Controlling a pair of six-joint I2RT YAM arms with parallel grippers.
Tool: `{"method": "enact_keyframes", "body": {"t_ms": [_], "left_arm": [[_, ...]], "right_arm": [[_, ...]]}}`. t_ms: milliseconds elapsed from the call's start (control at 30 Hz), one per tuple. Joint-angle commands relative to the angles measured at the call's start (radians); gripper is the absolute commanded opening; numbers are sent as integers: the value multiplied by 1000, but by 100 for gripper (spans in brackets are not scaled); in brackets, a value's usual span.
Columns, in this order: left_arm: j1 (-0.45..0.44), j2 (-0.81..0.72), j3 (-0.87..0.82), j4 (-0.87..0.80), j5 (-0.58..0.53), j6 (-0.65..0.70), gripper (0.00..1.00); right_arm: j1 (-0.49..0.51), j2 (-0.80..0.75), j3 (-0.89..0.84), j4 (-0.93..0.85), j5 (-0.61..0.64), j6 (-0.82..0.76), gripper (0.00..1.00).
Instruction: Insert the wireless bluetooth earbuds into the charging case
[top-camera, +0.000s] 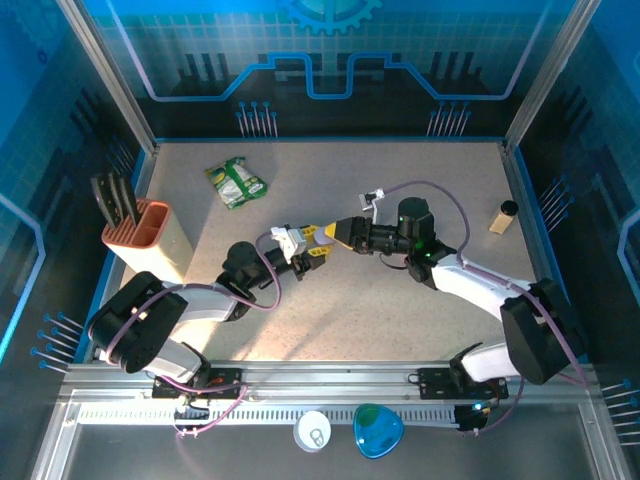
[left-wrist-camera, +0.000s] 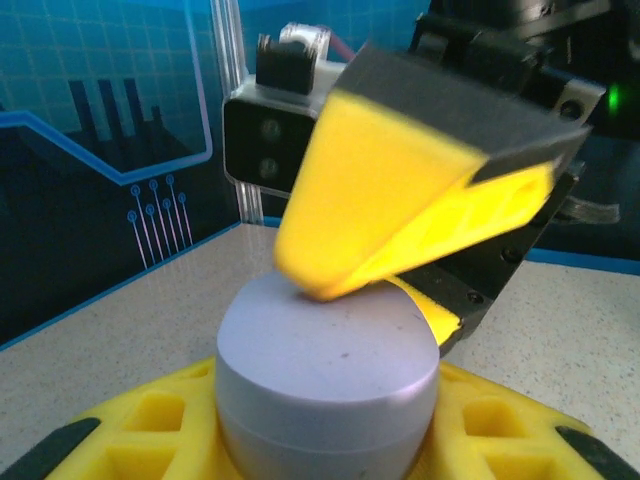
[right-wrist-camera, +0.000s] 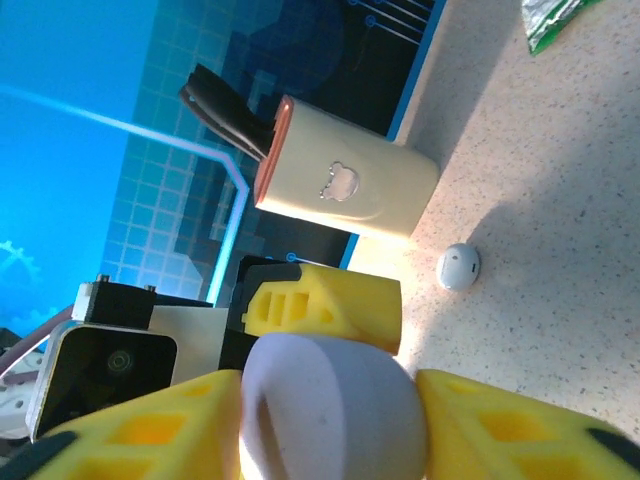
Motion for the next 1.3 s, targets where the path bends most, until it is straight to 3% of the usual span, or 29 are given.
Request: {"method": "enact_keyframes", "body": {"t_ms": [0, 133, 267, 367, 500, 633, 900, 1100, 1267], "left_arm": [[-5, 14, 8, 29, -15, 1, 33], [-4, 28, 12, 14, -55, 16, 33], [-5, 35, 9, 16, -65, 17, 39], [-3, 24, -5, 14, -75, 26, 53], [1, -38, -41, -60, -94, 80, 85], [4, -114, -36, -268, -69, 134, 99], [2, -182, 11, -591, 170, 184, 99], [1, -196, 74, -816, 194, 257, 99], [1, -214, 98, -900, 212, 290, 99]], "right_arm": [[-1, 29, -6, 152, -66, 81, 38], [-1, 39, -4, 141, -64, 76, 24], [-5, 22, -4, 64, -30, 16, 19], [-20, 1, -9, -37, 24, -58, 18], [-61, -29, -28, -178, 130, -154, 17], [-123, -62, -82, -286, 238, -229, 17], [-230, -139, -217, -461, 404, -327, 16], [-275, -119, -321, -439, 432, -327, 15], [-284, -104, -364, -433, 498, -340, 17]]}}
